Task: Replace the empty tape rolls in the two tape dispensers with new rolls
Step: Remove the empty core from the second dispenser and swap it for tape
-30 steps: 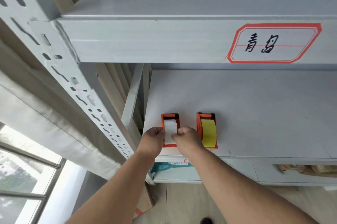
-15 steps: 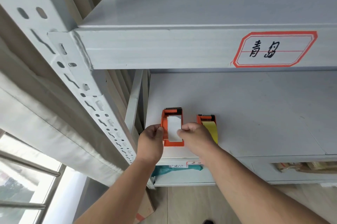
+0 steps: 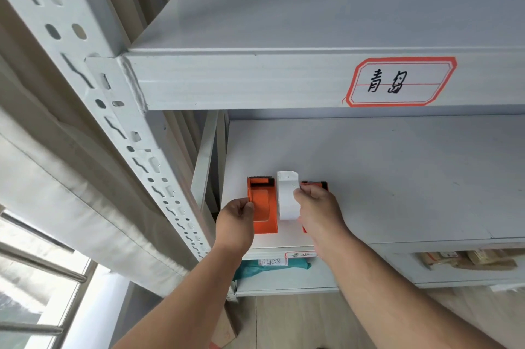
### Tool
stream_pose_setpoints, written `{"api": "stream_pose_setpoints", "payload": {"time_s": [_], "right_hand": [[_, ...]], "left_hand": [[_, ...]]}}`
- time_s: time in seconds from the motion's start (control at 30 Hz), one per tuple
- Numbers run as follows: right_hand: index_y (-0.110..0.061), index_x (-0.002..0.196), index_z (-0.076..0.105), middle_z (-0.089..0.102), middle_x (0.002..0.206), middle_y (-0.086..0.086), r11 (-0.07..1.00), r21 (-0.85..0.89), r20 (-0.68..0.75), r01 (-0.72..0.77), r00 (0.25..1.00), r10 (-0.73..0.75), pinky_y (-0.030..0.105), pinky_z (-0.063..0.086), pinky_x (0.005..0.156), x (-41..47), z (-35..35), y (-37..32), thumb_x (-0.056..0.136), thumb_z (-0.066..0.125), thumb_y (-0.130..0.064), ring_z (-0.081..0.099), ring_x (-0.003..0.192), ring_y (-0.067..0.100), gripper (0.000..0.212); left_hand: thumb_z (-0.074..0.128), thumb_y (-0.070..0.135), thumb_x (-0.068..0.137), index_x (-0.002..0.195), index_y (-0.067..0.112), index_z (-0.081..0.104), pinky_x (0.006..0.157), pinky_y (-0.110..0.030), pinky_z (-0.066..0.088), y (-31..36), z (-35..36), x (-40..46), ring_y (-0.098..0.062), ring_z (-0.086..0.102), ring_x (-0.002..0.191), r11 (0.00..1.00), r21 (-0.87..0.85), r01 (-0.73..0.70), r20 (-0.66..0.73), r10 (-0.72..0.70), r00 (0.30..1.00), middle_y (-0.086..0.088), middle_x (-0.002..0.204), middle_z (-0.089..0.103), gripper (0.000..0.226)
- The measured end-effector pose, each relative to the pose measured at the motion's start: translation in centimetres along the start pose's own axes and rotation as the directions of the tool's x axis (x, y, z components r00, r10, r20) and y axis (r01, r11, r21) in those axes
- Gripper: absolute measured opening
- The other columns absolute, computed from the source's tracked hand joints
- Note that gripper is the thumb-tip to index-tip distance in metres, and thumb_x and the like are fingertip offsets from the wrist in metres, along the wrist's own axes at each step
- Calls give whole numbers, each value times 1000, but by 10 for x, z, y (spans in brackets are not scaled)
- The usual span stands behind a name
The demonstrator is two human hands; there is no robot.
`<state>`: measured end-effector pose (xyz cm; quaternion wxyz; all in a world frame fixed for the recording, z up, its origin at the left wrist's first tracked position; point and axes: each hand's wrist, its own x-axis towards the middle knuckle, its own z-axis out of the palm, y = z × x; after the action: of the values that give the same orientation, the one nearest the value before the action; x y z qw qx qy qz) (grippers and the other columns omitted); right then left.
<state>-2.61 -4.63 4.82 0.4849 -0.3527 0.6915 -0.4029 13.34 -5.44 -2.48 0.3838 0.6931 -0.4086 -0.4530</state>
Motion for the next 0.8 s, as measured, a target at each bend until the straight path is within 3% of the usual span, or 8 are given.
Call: {"api": "stream_pose_setpoints", "payload": {"time_s": [0.23, 0.37, 0.53, 0.63, 0.7, 0.8], "right_hand": [[-21, 83, 71, 54, 71, -2, 999, 42, 42, -23, 999, 21, 35, 47, 79, -14, -11, -4, 104, 61, -20, 52, 74, 19, 23], [-20, 85, 73, 65, 83, -1, 995, 90, 71, -37, 997, 31, 37, 52, 83, -19, -13, -2, 103, 63, -16, 56, 76, 16, 21], [-20, 91, 75, 74, 94, -5, 984, 164, 95, -74, 994, 59, 40, 57, 102, -29, -19, 0, 103, 64, -13, 65, 89, 11, 18], [-19, 96, 76, 77, 104, -1, 975, 205, 105, -84, 992, 63, 41, 56, 106, -37, -25, 3, 102, 65, -13, 67, 97, 14, 14], [-19, 93, 76, 77, 102, -2, 970, 229, 110, -78, 992, 54, 40, 54, 105, -43, -31, 3, 102, 65, -12, 67, 97, 14, 16], [-19, 89, 75, 79, 89, -5, 965, 257, 105, -43, 994, 16, 34, 57, 93, -53, -47, 4, 102, 64, -11, 68, 86, 12, 19]], "left_hand": [[52, 24, 106, 125, 13, 72, 104, -44, 56, -14, 4, 5, -25, 71, 107, 997, 35, 61, 0, -61, 998, -4, 113, 78, 29], [51, 20, 107, 125, 12, 70, 95, -35, 54, -21, 5, 1, -27, 68, 103, 994, 73, 78, -23, -76, 997, -5, 109, 76, 27], [50, 25, 107, 128, 14, 68, 97, -38, 54, -23, 5, -2, -28, 68, 106, 993, 85, 82, -15, -81, 997, -6, 112, 75, 30], [52, 39, 104, 142, 16, 60, 110, -42, 50, -20, 4, -11, -28, 65, 125, 995, 77, 59, 3, -60, 998, -3, 134, 71, 45], [54, 36, 105, 154, 16, 46, 118, -45, 43, -12, 3, -20, -27, 55, 140, 997, 79, 22, -25, -20, 999, -2, 151, 58, 53], [55, 32, 106, 154, 18, 45, 117, -37, 41, 22, 7, -47, -22, 54, 140, 992, 3, -124, -121, 124, 985, -1, 154, 55, 50]]}}
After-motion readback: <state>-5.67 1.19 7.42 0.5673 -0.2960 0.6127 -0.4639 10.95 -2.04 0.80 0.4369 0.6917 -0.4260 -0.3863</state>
